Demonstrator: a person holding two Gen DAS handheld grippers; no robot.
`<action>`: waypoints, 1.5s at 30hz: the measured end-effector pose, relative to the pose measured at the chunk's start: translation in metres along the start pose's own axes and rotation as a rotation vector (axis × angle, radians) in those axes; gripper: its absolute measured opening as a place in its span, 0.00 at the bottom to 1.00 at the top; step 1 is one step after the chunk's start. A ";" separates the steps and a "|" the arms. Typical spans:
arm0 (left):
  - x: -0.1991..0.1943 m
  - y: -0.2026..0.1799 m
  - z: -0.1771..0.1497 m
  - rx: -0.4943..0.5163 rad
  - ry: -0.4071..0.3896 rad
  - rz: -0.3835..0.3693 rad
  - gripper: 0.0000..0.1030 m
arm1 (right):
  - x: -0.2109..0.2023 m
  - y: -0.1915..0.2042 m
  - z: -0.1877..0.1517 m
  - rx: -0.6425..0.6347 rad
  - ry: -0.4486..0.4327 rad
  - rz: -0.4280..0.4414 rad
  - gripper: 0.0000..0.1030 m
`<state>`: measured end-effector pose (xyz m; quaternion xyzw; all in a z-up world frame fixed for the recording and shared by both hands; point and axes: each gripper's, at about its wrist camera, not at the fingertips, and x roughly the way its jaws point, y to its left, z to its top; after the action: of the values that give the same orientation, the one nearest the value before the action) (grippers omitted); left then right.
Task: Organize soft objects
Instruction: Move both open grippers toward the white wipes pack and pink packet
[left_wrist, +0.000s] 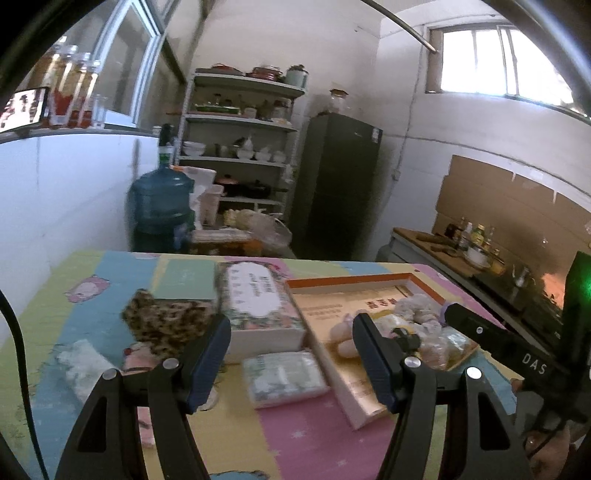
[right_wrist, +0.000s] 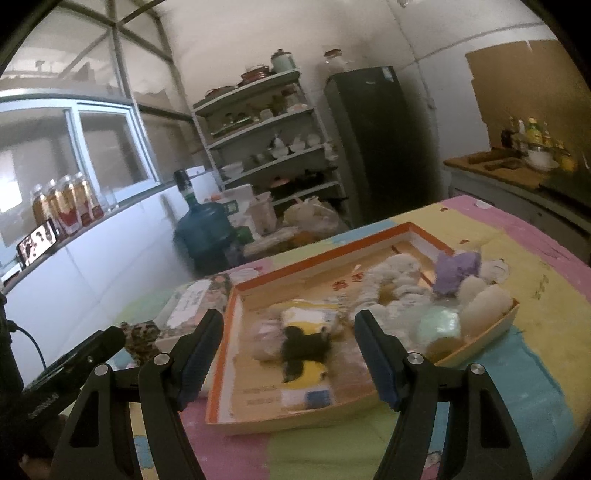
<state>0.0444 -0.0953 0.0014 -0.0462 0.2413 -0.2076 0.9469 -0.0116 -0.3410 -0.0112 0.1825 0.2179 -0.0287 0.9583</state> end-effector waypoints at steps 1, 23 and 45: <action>-0.003 0.005 -0.001 -0.005 -0.004 0.009 0.66 | 0.001 0.005 -0.001 -0.004 -0.001 0.009 0.73; -0.065 0.109 -0.024 -0.107 -0.065 0.212 0.66 | 0.020 0.108 -0.035 -0.123 0.079 0.135 0.73; -0.088 0.176 -0.054 -0.227 -0.044 0.290 0.66 | 0.063 0.175 -0.055 -0.232 0.211 0.236 0.73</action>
<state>0.0135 0.1019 -0.0408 -0.1219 0.2465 -0.0394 0.9606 0.0462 -0.1566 -0.0259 0.0970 0.2960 0.1283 0.9415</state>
